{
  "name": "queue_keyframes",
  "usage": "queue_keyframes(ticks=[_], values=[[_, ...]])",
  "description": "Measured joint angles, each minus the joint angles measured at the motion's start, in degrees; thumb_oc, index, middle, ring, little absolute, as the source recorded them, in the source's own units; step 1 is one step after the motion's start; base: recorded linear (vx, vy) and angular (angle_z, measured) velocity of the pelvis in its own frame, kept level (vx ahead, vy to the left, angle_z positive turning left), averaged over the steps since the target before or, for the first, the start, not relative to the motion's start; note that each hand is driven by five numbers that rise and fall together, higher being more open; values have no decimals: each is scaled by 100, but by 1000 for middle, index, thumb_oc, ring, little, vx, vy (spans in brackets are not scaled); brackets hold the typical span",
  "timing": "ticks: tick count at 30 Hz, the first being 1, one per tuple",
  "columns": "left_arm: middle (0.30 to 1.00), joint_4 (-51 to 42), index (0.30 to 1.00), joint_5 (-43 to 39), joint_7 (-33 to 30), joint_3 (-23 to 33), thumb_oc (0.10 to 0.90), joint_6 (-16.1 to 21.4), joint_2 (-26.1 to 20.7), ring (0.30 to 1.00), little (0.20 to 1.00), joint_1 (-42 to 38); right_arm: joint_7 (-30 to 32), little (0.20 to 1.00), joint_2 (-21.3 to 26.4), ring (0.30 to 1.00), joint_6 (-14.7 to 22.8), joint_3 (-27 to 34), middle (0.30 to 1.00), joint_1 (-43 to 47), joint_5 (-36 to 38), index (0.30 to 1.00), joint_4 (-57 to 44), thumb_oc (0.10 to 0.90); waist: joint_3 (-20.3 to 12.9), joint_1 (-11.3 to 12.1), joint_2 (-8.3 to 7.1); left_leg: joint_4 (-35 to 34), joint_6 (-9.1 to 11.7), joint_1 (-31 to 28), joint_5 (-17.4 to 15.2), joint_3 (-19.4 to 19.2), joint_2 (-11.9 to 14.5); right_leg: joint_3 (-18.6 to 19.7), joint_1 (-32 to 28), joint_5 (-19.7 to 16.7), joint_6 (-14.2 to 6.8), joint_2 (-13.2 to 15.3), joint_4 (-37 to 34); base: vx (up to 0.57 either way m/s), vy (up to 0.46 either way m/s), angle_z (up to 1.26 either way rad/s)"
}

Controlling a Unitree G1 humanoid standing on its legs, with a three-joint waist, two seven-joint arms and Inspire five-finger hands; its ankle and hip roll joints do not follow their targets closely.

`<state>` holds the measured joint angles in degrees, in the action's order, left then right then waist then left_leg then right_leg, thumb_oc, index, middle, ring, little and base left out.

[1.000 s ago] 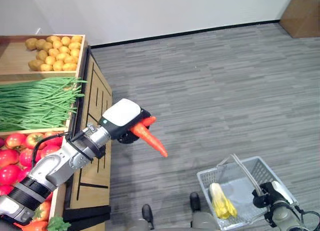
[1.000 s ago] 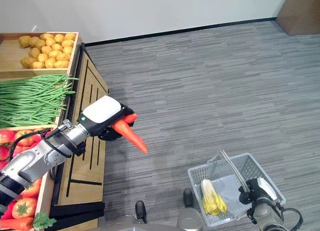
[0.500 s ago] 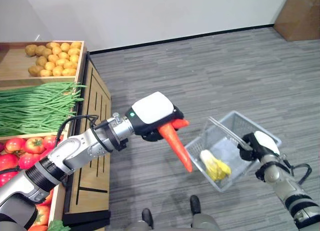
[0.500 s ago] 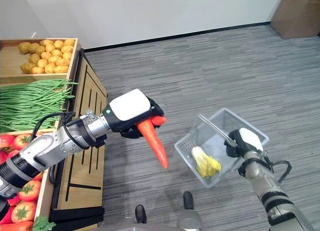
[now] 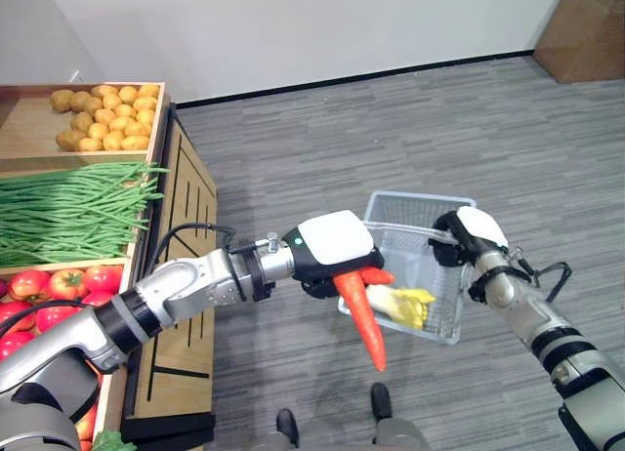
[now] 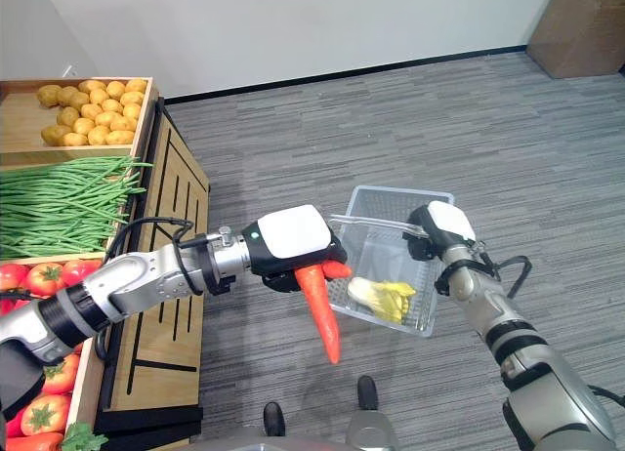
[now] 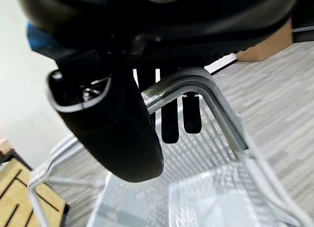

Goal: Get the vegetables into the basket

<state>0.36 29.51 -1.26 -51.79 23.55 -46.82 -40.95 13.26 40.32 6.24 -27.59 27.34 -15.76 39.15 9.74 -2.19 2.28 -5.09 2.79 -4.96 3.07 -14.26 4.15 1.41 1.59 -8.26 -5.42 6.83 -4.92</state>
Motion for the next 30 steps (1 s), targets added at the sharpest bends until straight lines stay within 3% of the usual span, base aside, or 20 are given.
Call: queue_keyframes(ticks=[5, 8, 14, 24, 30], values=[[300, 327, 300, 127, -2, 0, 400, -132, 341, 300, 300, 4, 0, 300, -219, 300, -5, -4, 300, 0, 112, 300, -193, 400, -1, -8, -1, 0, -1, -10, 1, -1, 0, 1, -8, -1, 1, -1, 0, 0, 0, 0], [300, 922, 300, 305, -24, 8, 400, -318, 862, 300, 300, 16, -7, 300, -483, 300, -47, -13, 300, -4, 250, 300, -377, 400, -12, -16, -6, -1, -1, -29, 0, -2, 0, 4, -25, 0, 1, -1, -1, 0, 0, 0], [300, 1268, 300, 517, -122, 224, 400, -569, 1251, 300, 300, 425, -11, 300, -726, 300, -106, -32, 300, -57, 503, 300, -1029, 400, -15, -28, -8, -1, -2, -48, 0, -16, 5, 18, -33, 0, 1, -11, 0, 0, 0, 0], [300, 2185, 300, 1007, -165, 314, 400, -889, 1498, 300, 300, 791, -71, 300, -812, 300, -105, -38, 300, -219, 787, 300, -2033, 400, -31, -49, -41, -1, -1, -73, 0, -41, 26, 41, -46, -4, 5, -35, 0, 0, 1, -1], [300, 2748, 300, 1232, -393, 738, 400, -1172, 1591, 300, 300, 1075, -327, 300, -822, 300, -105, -9, 300, -808, 1122, 300, -2810, 400, -74, -48, -139, -1, -1, -89, 0, -54, 78, 41, -54, -4, 5, -83, 0, 0, 0, 0]])
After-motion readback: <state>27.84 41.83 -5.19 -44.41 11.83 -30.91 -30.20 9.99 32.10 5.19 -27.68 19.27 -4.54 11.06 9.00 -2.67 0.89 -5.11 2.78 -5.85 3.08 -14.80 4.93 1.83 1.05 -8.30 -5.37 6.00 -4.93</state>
